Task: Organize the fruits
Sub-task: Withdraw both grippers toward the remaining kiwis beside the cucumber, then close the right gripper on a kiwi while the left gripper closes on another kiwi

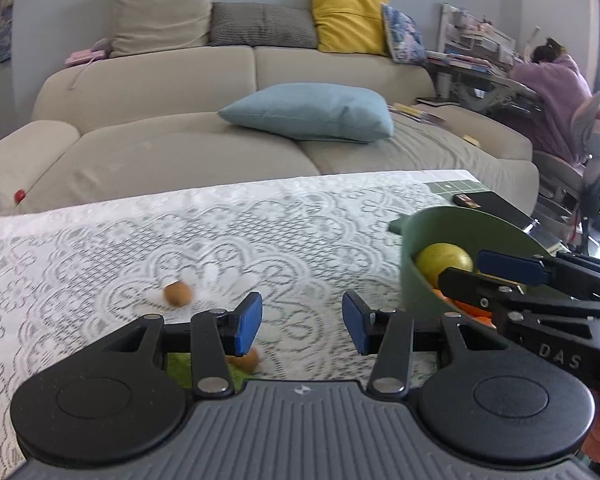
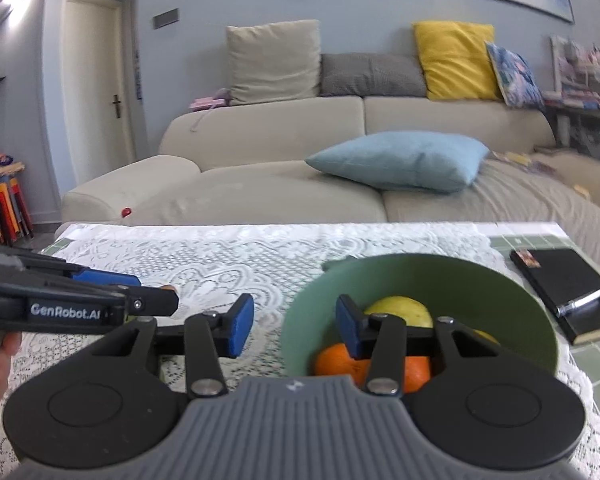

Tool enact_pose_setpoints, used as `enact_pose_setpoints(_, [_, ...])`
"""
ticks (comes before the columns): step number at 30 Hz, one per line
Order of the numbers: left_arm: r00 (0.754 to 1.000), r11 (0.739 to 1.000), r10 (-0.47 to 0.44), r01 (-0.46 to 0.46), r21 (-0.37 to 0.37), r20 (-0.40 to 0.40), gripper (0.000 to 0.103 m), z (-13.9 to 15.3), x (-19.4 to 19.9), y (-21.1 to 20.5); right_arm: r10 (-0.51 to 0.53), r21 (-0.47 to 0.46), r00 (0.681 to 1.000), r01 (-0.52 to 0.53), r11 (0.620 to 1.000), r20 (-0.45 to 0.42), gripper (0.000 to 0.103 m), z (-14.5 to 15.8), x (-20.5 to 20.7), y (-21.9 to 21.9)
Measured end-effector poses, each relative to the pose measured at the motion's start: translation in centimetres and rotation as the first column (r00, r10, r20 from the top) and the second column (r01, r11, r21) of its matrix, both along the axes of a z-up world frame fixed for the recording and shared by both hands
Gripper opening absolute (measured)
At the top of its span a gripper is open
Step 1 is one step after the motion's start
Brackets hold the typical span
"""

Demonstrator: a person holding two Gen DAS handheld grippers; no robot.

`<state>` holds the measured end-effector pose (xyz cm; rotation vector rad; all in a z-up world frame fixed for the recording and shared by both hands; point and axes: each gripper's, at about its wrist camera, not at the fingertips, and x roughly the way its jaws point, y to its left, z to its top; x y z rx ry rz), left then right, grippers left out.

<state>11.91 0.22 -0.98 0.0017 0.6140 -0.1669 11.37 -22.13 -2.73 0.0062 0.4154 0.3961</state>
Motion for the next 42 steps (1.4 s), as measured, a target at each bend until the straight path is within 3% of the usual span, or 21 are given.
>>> enact_pose_setpoints(12, [0.997,0.997,0.069,-0.07,-0.03,-0.028,0.055,-1.0,0.4,4.5,0.1,-0.135,0.995,-0.097,0.986,0.019,0.039,-1.0,-0.1,5.3])
enact_pose_setpoints(21, [0.996,0.996,0.082,-0.083,-0.02,-0.046,0.055,-1.0,1.6,7.3,0.181,-0.196,0.982,-0.189,0.962,-0.057,0.029,-1.9,1.6,8.0])
enact_pose_setpoints(26, [0.997,0.998,0.058,-0.059,-0.027,-0.05,0.055,-0.8,2.5,8.4,0.24,-0.07,0.955,-0.255,0.964,-0.173,0.024,-2.1,4.0,8.7])
enact_pose_setpoints(30, [0.996,0.998,0.068,-0.068,-0.012,-0.058,0.055,-1.0,3.3,9.1,0.245,0.048,0.927,-0.241,0.969,-0.283,0.019,-2.8,6.1,9.1])
enact_pose_setpoints(42, [0.995,0.995,0.08,-0.084,-0.047,-0.063,0.055,-2.3,3.9,10.2,0.265,0.191,0.853,-0.198,0.961,-0.449,0.019,-4.7,9.1,11.0])
